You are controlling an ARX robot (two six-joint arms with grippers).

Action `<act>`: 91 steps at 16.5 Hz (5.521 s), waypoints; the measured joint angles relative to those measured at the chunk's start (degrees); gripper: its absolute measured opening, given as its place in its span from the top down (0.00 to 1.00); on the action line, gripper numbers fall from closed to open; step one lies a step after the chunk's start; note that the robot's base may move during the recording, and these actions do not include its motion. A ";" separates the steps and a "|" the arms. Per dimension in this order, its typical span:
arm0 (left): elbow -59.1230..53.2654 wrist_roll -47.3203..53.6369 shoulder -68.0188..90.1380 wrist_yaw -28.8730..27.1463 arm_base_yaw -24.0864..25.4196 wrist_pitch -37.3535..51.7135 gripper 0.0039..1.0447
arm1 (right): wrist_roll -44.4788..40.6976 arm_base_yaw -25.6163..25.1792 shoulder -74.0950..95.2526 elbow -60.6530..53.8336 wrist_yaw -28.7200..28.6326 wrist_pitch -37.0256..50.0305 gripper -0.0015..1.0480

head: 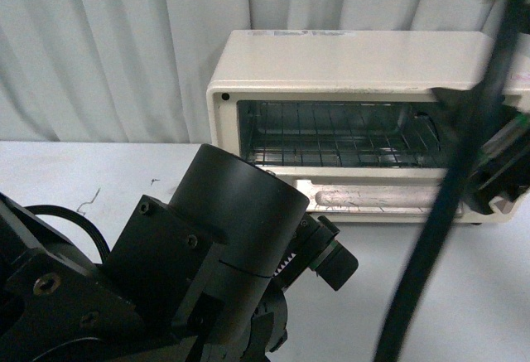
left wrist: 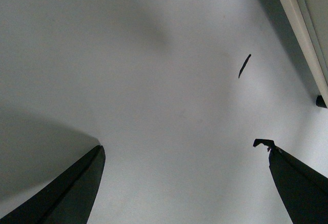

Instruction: Open oven

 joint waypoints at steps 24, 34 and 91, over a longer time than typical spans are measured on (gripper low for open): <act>0.00 -0.02 0.00 -0.28 0.04 -0.15 0.06 | 32.28 -19.96 -57.40 -30.36 -10.78 -14.05 0.98; -0.02 -0.02 0.00 -0.26 0.02 -0.13 0.06 | 32.28 -19.96 -71.84 -30.34 -10.75 -31.02 0.98; -45.00 72.37 -94.97 3.89 37.11 -1.36 0.99 | 32.30 -19.96 -77.50 -30.34 -10.82 -34.53 0.06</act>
